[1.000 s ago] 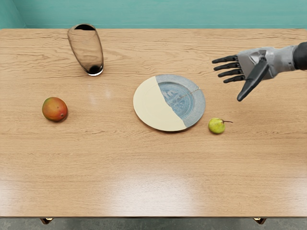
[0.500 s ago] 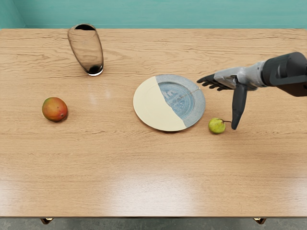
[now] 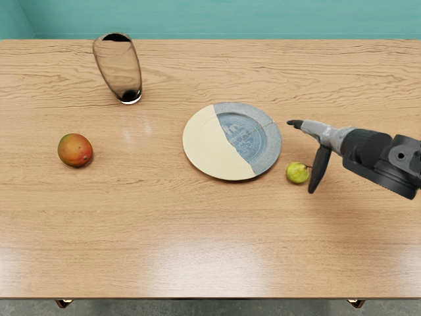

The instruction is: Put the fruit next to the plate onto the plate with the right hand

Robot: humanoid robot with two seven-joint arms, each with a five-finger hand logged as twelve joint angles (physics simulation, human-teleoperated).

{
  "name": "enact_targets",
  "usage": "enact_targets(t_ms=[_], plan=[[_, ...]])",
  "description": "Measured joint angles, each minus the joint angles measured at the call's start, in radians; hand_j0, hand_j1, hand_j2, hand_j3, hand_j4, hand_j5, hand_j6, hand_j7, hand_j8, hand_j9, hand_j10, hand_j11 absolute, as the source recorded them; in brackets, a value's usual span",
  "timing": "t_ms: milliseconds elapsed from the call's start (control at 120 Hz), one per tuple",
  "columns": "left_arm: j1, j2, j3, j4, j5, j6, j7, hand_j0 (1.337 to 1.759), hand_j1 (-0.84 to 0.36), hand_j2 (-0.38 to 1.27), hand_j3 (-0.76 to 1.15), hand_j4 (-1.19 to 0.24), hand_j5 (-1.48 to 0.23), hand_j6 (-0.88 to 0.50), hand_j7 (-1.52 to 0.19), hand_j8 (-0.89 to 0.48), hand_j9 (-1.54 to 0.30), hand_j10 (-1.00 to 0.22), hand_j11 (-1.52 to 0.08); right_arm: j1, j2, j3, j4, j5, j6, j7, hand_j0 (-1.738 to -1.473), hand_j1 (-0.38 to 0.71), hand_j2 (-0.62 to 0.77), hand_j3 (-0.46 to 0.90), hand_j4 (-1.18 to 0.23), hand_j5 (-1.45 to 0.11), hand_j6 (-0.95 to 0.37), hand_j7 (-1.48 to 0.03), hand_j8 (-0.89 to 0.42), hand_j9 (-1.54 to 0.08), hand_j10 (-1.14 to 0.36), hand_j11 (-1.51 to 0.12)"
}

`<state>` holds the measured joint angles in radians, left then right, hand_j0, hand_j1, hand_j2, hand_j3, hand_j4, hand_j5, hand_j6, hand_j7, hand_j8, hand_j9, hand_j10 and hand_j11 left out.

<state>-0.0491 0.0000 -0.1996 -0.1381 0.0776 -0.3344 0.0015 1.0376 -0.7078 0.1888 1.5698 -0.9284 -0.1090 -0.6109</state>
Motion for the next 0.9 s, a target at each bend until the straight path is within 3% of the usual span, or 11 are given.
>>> enact_targets(t_ms=[183, 417, 900], plan=[[-0.002, 0.0, 0.0, 0.0, 0.0, 0.0, 0.0, 1.658, 0.32, 0.0, 0.0, -0.02, -0.03, -0.02, -0.03, -0.02, -0.03, -0.02, -0.03, -0.072, 0.047, -0.002, -0.015, -0.11, -0.109, 0.0, -1.658, -0.3, -0.01, 0.0, -0.05, -0.06, -0.05, -0.06, -0.05, -0.06, -0.05, -0.06], [-0.002, 0.0, 0.0, 0.0, -0.001, 0.0, 0.0, 1.658, 0.32, 0.0, 0.0, -0.02, -0.03, -0.02, -0.03, -0.02, -0.03, -0.02, -0.03, -0.181, 0.056, 0.006, 0.025, -0.277, -0.218, 0.0, -1.658, -0.23, -0.02, 0.0, -0.1, -0.13, -0.1, -0.13, -0.1, -0.13, -0.1, -0.13], [-0.003, 0.0, 0.0, 0.0, 0.0, 0.0, 0.0, 1.658, 0.32, 0.0, 0.0, -0.02, -0.03, -0.02, -0.03, -0.02, -0.03, -0.02, -0.03, -0.227, 0.011, 0.028, 0.089, -0.355, -0.256, 0.0, -1.658, -0.09, -0.04, 0.0, -0.22, -0.29, -0.23, -0.29, -0.23, -0.29, -0.22, -0.29]])
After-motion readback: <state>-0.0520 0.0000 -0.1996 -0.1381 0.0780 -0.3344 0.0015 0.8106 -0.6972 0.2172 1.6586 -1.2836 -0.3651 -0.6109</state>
